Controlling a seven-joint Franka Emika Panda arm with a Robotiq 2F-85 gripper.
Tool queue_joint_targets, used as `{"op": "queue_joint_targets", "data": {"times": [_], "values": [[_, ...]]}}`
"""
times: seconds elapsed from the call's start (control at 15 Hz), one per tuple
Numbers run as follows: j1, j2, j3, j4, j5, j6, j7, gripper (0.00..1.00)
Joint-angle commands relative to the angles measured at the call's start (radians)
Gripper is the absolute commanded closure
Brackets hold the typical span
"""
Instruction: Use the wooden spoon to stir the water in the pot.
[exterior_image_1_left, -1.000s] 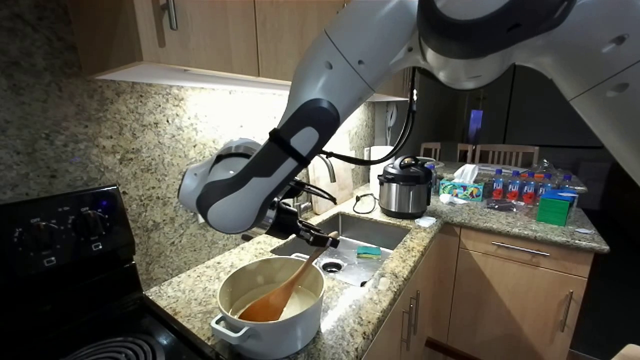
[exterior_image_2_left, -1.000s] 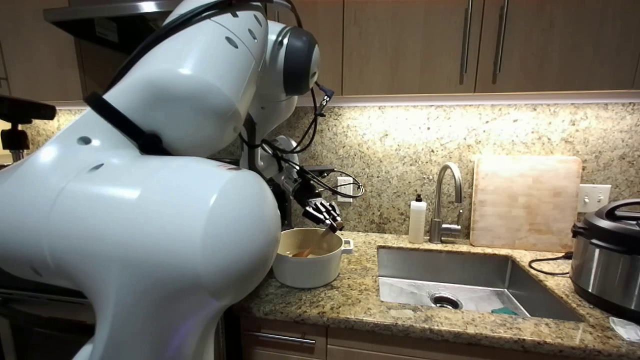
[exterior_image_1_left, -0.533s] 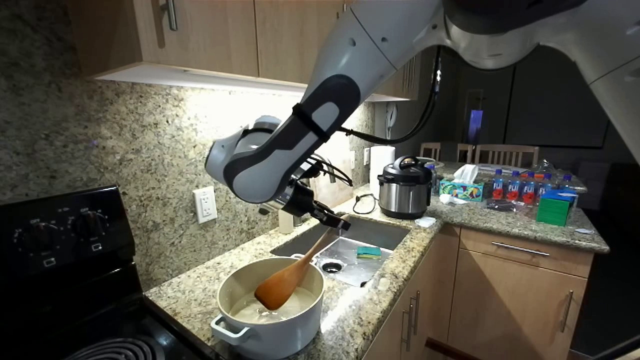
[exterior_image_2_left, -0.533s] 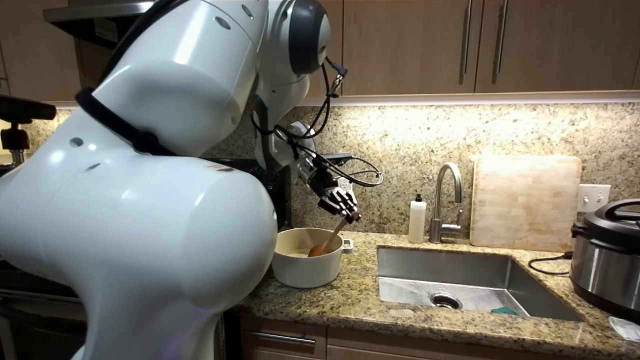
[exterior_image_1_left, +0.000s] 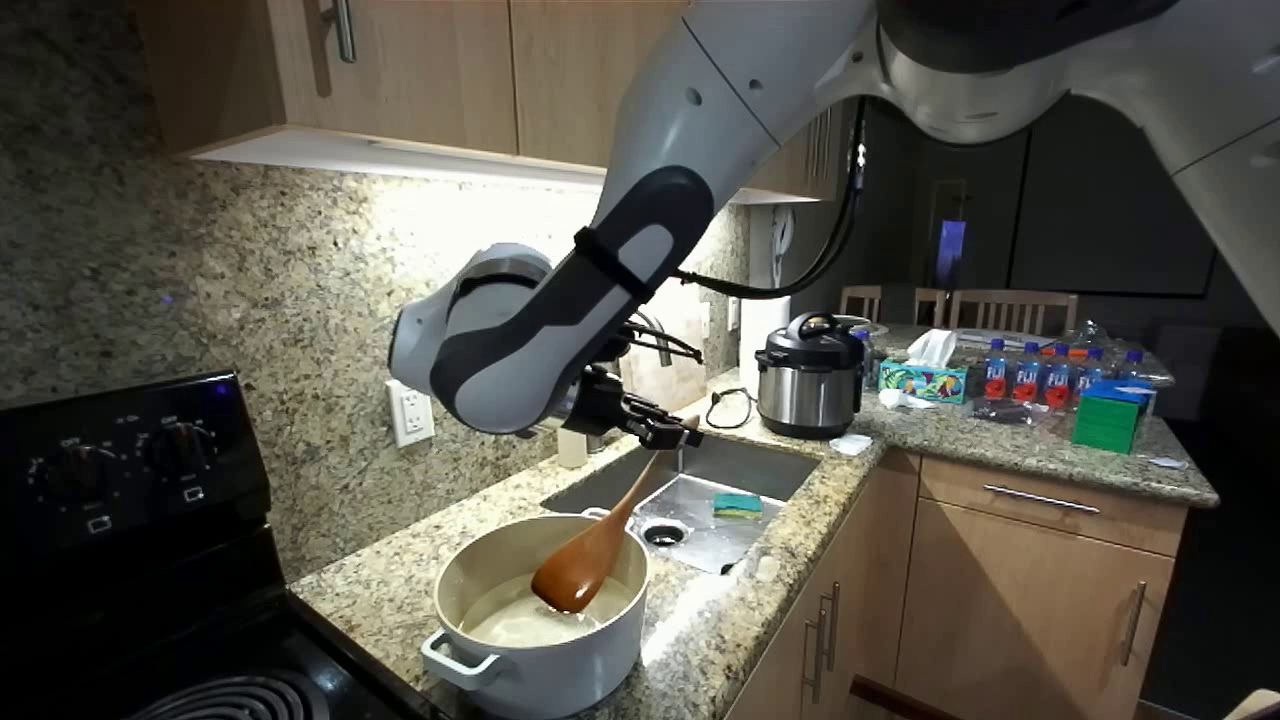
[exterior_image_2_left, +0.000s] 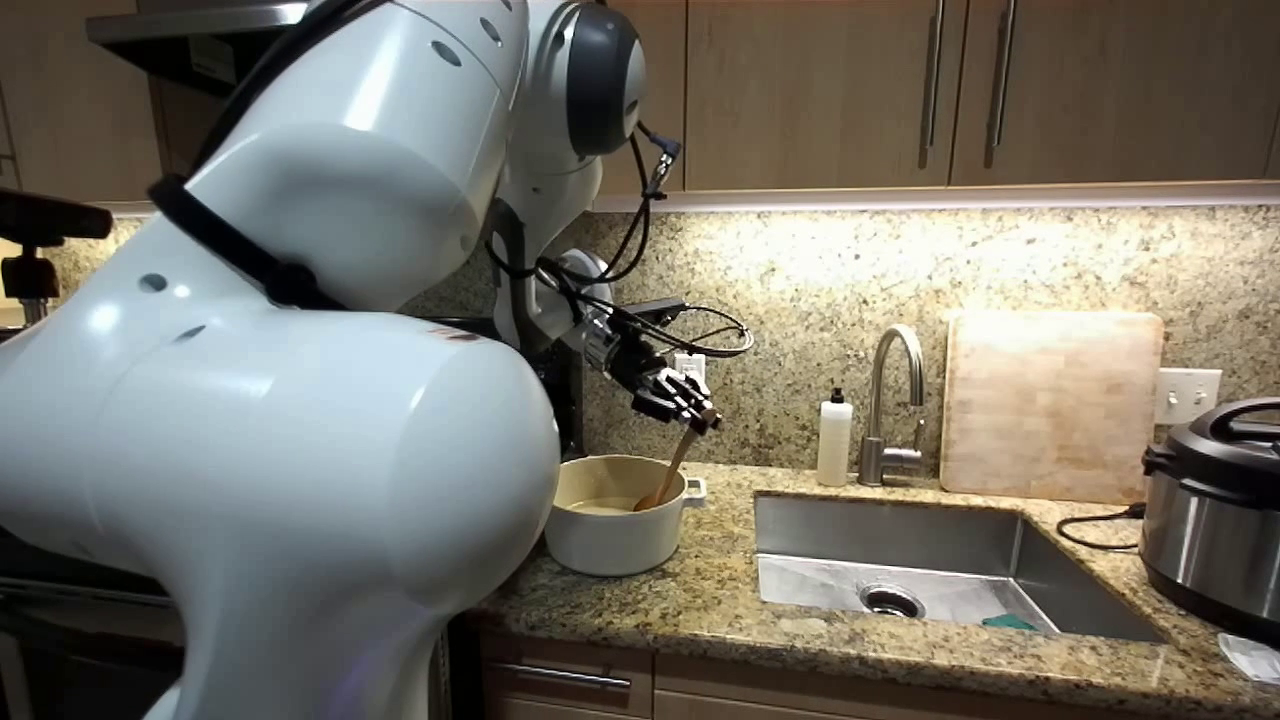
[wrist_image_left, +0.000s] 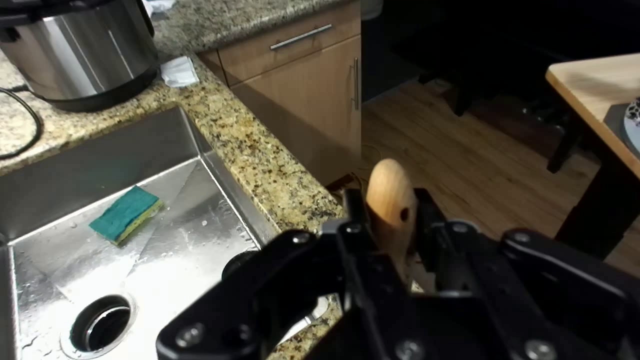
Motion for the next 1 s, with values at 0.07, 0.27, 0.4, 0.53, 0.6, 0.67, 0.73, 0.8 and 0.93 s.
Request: {"op": "queue_joint_targets", "data": {"times": [0.07, 0.27, 0.4, 0.53, 0.6, 0.67, 0.73, 0.8, 0.93], "values": [[0.060, 0.049, 0.012, 0.016, -0.103, -0.090, 0.006, 0.91], [0.079, 0.088, 0.028, 0.036, -0.140, -0.092, -0.029, 0.91], [0.085, 0.112, 0.037, 0.049, -0.153, -0.083, -0.056, 0.91], [0.085, 0.130, 0.046, 0.063, -0.157, -0.073, -0.091, 0.91], [0.081, 0.133, 0.053, 0.066, -0.154, -0.062, -0.107, 0.91], [0.080, 0.139, 0.056, 0.073, -0.152, -0.057, -0.111, 0.91], [0.076, 0.140, 0.057, 0.080, -0.145, -0.052, -0.114, 0.91], [0.074, 0.143, 0.056, 0.089, -0.140, -0.055, -0.111, 0.91], [0.060, 0.136, 0.052, 0.106, -0.121, -0.058, -0.101, 0.91]]}}
